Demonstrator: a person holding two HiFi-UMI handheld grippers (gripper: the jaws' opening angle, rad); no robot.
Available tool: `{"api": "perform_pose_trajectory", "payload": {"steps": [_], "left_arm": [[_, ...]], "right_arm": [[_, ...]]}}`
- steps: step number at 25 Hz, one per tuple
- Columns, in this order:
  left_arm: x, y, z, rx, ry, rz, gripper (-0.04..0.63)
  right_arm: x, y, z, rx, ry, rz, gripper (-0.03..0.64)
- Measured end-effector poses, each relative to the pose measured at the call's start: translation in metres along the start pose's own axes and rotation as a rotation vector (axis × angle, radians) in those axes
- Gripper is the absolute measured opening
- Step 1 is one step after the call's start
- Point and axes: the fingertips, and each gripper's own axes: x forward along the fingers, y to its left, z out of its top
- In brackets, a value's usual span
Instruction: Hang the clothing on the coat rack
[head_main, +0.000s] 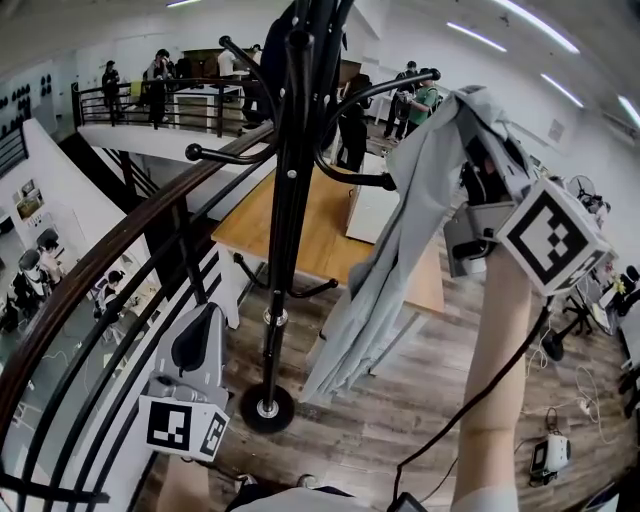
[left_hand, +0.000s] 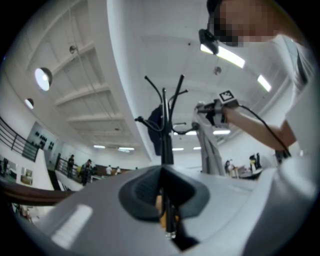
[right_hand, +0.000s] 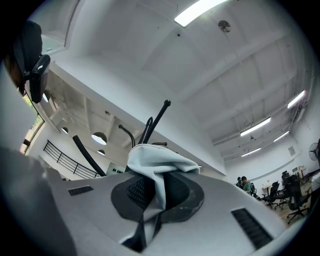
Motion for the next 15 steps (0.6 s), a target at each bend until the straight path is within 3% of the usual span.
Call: {"api": "perform_pose_trajectory", "payload": {"steps": [15], "left_arm": [[-0.005,0.017,-0.003,-0.011,0.010,-0.007,0.009]], "right_arm": [[0.006,0.031,-0.030,-0.008,0.101,0.063,0.012]]}}
